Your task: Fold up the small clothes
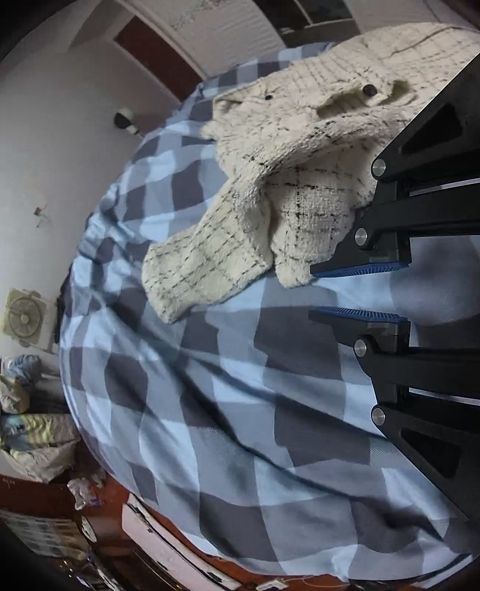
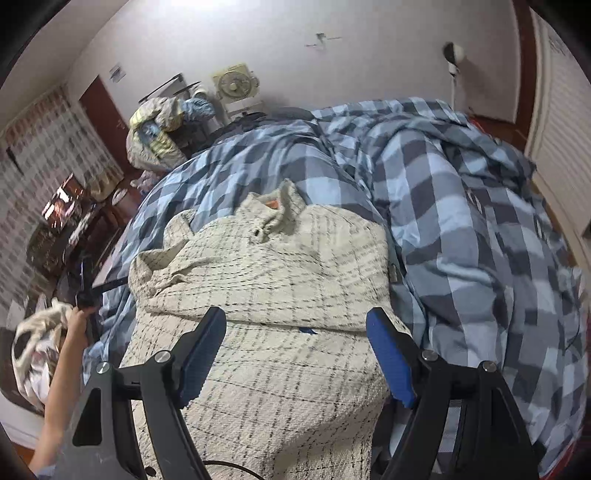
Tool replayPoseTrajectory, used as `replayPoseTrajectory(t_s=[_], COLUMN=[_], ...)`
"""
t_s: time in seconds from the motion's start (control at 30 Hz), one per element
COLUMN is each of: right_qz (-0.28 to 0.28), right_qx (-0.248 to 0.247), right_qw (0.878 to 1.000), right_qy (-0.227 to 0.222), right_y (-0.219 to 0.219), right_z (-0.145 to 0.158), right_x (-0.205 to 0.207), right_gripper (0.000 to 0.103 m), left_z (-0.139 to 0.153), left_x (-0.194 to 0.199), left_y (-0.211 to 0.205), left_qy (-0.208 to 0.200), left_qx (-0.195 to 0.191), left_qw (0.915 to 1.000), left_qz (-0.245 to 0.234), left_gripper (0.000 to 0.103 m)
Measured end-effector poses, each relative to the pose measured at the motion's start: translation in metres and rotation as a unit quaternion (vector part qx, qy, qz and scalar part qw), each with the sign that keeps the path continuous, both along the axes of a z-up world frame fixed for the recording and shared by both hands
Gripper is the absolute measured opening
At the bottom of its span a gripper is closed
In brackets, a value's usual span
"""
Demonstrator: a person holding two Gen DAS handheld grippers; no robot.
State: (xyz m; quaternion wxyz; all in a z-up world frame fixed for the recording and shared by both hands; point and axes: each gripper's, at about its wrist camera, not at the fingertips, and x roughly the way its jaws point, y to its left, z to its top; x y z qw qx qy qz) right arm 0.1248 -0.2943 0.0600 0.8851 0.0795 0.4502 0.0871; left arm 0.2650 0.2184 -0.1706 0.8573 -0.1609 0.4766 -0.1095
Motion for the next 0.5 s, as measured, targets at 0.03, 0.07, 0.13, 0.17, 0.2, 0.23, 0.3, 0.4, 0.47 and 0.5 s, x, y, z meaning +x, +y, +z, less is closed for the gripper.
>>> replayPoseTrajectory(t_s=[0.03, 0.07, 0.13, 0.17, 0.2, 0.23, 0.3, 0.4, 0.47, 0.5], right_qz=[0.008, 0.015, 0.031, 0.044, 0.053, 0.062, 0.082, 0.118, 0.125, 0.126], right_qx=[-0.003, -0.003, 0.000, -0.003, -0.009, -0.019, -0.033, -0.015, -0.011, -0.013], right_qw=[1.000, 1.000, 0.999, 0.999, 0.998, 0.998, 0.996, 0.993, 0.992, 0.992], right_qy=[-0.004, -0.007, -0.014, -0.015, -0.014, -0.015, -0.021, -0.020, -0.020, -0.019], right_y=[0.007, 0.012, 0.024, 0.033, 0.041, 0.050, 0.070, 0.090, 0.097, 0.100], right_z=[0.007, 0.012, 0.021, 0.027, 0.030, 0.033, 0.039, 0.038, 0.034, 0.031], right_x=[0.001, 0.001, 0.004, 0.007, 0.010, 0.013, 0.016, 0.019, 0.020, 0.021], right_gripper=[0.075, 0.075, 0.075, 0.075, 0.075, 0.075, 0.075, 0.075, 0.075, 0.075], left_z=[0.000, -0.001, -0.004, -0.005, -0.003, -0.002, -0.001, 0.001, -0.001, -0.004], left_x=[-0.003, -0.006, -0.008, -0.008, -0.010, -0.010, -0.007, 0.003, 0.011, 0.020], left_y=[-0.002, -0.003, -0.001, -0.002, -0.002, -0.002, -0.004, -0.003, 0.005, 0.007], left_qy=[-0.008, -0.012, -0.006, -0.009, -0.025, -0.031, -0.037, -0.040, -0.027, -0.008], left_qx=[-0.007, -0.013, -0.022, -0.031, -0.046, -0.052, -0.057, -0.076, -0.103, -0.100], left_qw=[0.9998, 0.9993, 0.9990, 0.9986, 0.9974, 0.9971, 0.9970, 0.9961, 0.9942, 0.9938], left_qz=[-0.017, -0.033, -0.038, -0.041, -0.049, -0.047, -0.039, -0.020, 0.020, 0.048], left_gripper=[0.015, 0.018, 0.048, 0.103, 0.102, 0.103, 0.103, 0.103, 0.103, 0.103])
